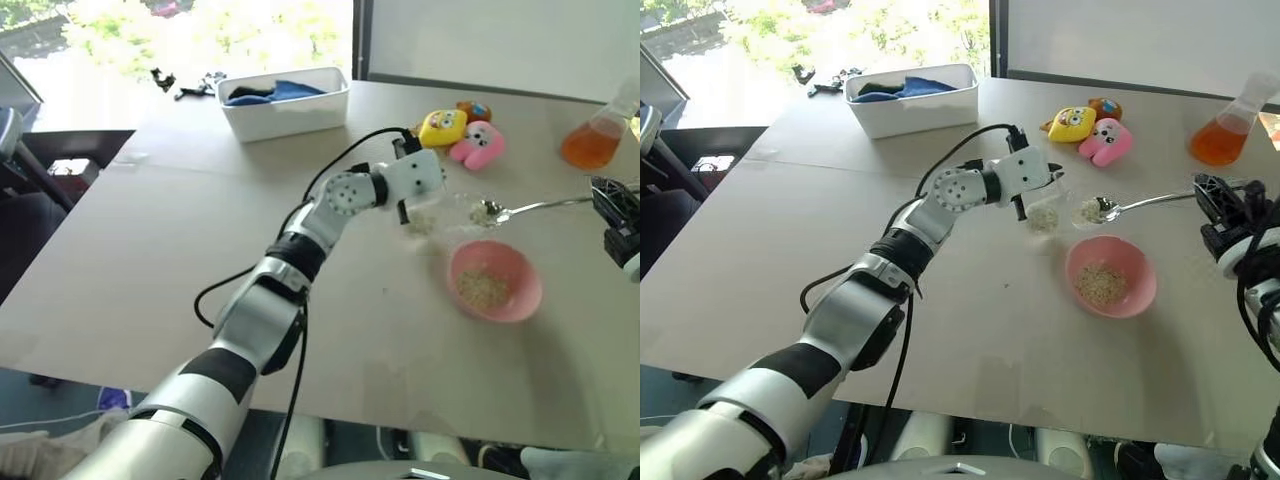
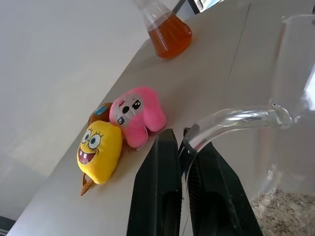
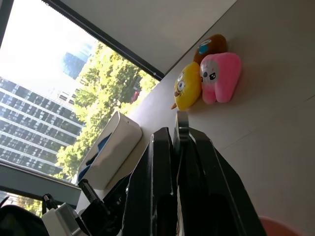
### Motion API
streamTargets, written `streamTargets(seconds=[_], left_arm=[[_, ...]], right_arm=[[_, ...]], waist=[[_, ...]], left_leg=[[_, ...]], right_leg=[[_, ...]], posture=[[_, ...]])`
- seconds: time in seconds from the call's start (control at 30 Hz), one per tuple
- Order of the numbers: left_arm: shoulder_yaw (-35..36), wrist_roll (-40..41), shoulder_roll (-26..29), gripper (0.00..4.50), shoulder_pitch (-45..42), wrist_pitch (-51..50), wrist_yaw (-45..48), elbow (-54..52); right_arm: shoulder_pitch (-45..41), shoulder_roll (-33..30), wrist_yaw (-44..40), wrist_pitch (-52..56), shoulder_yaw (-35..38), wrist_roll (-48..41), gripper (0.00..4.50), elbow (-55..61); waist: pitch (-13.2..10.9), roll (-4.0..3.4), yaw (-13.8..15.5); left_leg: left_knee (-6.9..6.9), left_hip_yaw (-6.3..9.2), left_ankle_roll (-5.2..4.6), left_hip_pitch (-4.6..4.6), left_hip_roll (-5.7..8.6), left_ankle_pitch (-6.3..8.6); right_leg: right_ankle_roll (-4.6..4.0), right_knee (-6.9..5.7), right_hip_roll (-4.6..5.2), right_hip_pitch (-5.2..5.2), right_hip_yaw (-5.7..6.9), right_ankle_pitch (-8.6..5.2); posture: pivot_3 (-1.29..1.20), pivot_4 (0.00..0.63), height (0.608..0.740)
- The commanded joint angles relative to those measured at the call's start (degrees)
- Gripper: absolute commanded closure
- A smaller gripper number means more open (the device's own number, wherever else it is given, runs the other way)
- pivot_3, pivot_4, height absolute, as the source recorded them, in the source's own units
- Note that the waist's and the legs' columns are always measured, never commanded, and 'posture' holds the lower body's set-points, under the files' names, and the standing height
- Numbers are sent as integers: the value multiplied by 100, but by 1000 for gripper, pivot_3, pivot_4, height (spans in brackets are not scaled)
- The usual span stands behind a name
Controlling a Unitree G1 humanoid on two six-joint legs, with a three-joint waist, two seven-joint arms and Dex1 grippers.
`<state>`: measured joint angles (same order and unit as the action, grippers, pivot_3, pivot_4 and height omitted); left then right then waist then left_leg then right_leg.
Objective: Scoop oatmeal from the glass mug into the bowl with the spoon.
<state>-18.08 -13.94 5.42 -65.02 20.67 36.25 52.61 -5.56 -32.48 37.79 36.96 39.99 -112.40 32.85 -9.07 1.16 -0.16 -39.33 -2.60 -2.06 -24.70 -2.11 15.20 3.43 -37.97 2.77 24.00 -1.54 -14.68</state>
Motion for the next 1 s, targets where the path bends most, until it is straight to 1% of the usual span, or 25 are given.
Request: streamTargets(seconds=[0.03,0.33,0.57,0.7,0.83,0.97,1.0], left_arm=[[-10,-69,-41,4410,-274,395,-139,-17],[-74,-234,-96,4410,-307,649,-240,145],[-42,-265,-134,4410,-390,681,-275,235],[-41,-268,-145,4410,-422,718,-294,272],[-50,-288,-140,4410,-445,757,-334,286],[-46,-307,-119,4410,-466,760,-382,285],[-37,-301,-115,4410,-470,750,-389,281]], right_arm=[[158,-6,-140,-245,257,-60,4500,263],[742,54,-407,-561,369,-60,4500,596],[1481,32,-947,-756,520,-60,4500,837],[2003,-40,-1308,-745,776,-60,4500,826],[2455,-428,-1584,-555,935,-60,4500,764],[2706,-1293,-1610,-307,975,-60,4500,763],[2657,-1471,-1682,-287,953,160,4500,821]], waist=[[0,0,0],[0,-1,18],[1,-1,80],[2,-3,89],[4,-6,92],[7,-11,75],[7,-11,75]], left_leg=[[0,-1,0,-1,0,0],[0,-2,0,-1,0,0],[0,-5,-1,2,1,0],[-1,-3,-1,4,1,1],[-2,-4,-1,5,2,1],[-2,-4,-2,14,2,1],[-2,-4,-2,14,2,1]], right_leg=[[0,0,-1,0,1,0],[0,1,-1,-2,0,0],[0,2,-2,-6,0,0],[0,4,-3,-12,3,0],[1,5,-3,-13,0,-1],[1,2,-4,-16,-8,-1],[1,3,-7,-20,-6,0]], posture=[[0,150,740],[0,150,740],[0,150,740],[0,150,740],[0,150,740],[0,150,740],[0,150,740]])
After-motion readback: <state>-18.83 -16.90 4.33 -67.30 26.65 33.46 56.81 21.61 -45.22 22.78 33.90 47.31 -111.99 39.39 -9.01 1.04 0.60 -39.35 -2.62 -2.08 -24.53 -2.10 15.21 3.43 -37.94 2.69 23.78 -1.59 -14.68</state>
